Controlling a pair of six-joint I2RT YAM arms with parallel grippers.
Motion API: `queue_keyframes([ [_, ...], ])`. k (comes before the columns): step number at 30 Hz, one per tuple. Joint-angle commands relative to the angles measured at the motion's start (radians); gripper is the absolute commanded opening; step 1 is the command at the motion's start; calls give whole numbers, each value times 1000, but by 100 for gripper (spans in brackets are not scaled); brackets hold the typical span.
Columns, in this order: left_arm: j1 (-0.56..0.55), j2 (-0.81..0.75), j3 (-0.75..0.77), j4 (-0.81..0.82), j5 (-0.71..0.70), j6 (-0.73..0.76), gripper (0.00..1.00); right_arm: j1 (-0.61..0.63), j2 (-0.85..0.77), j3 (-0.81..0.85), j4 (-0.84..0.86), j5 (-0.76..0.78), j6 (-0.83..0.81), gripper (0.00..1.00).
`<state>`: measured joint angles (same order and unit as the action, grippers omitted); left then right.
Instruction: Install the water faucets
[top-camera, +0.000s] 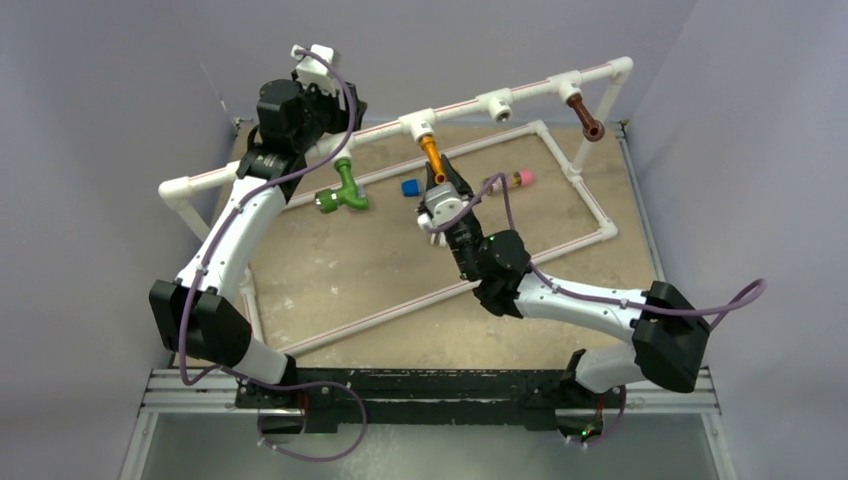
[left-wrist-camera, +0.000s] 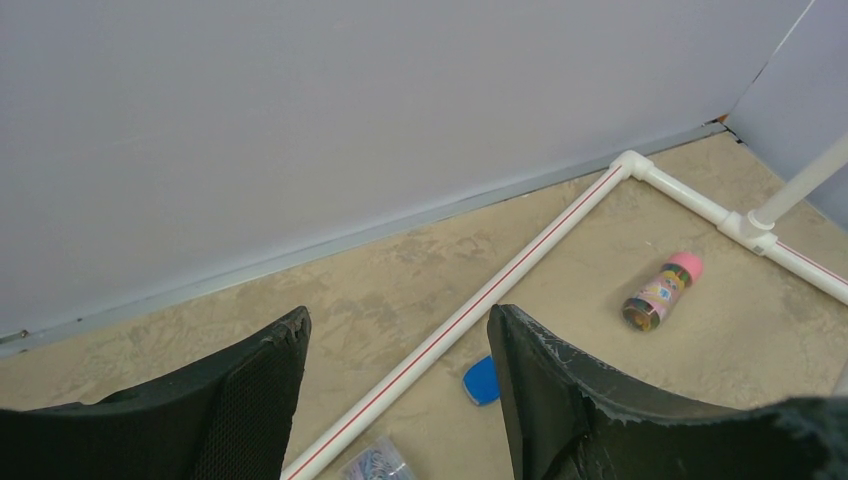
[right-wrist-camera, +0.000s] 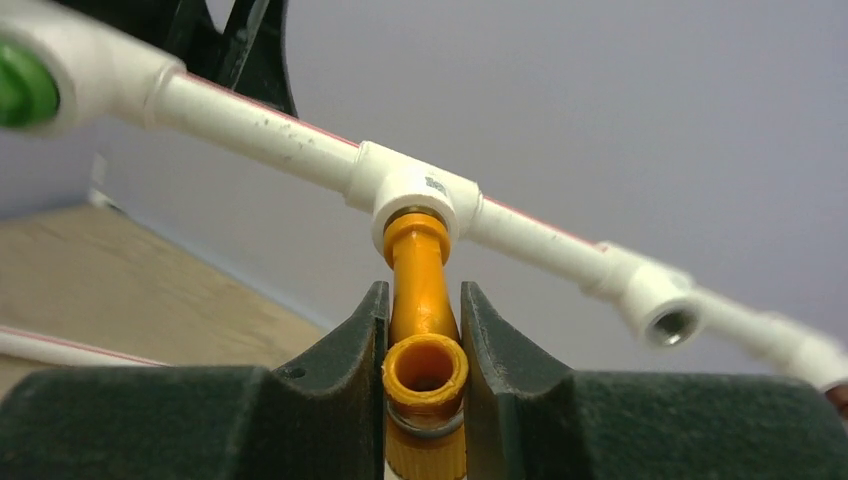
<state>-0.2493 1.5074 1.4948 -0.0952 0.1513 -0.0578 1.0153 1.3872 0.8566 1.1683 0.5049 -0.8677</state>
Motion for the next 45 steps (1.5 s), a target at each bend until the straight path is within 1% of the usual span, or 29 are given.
queue_keyframes([
  [1,-21,69,-66,-162,25,14,65,-11,7,29,3,84,586,0],
  [6,-21,70,-65,-164,27,14,65,-11,-15,21,-9,77,1104,0],
  [8,-21,70,-65,-163,28,13,65,-12,-18,7,-7,69,1341,0],
  [15,-21,65,-65,-164,35,10,65,-11,-24,1,-41,67,1829,0],
  [23,-21,63,-65,-160,42,9,65,-11,-36,1,-72,39,2251,0],
  [28,-21,59,-65,-162,41,10,65,-12,-57,-4,-88,5,2412,0],
  [30,-20,54,-68,-160,36,10,65,-13,-77,-3,-105,12,2431,1],
  [33,-21,52,-70,-158,34,11,65,-14,-103,-2,-131,4,2458,5],
  [36,-21,54,-69,-159,35,11,65,-19,-121,0,-190,-18,2480,18],
  [38,-20,53,-68,-159,35,11,65,-22,-132,-11,-220,-16,2481,31],
  [40,-21,51,-70,-158,33,12,65,-24,-148,-28,-250,-15,2484,43],
  [45,-21,53,-70,-159,31,12,65,-50,-183,-80,-260,-65,2447,61],
])
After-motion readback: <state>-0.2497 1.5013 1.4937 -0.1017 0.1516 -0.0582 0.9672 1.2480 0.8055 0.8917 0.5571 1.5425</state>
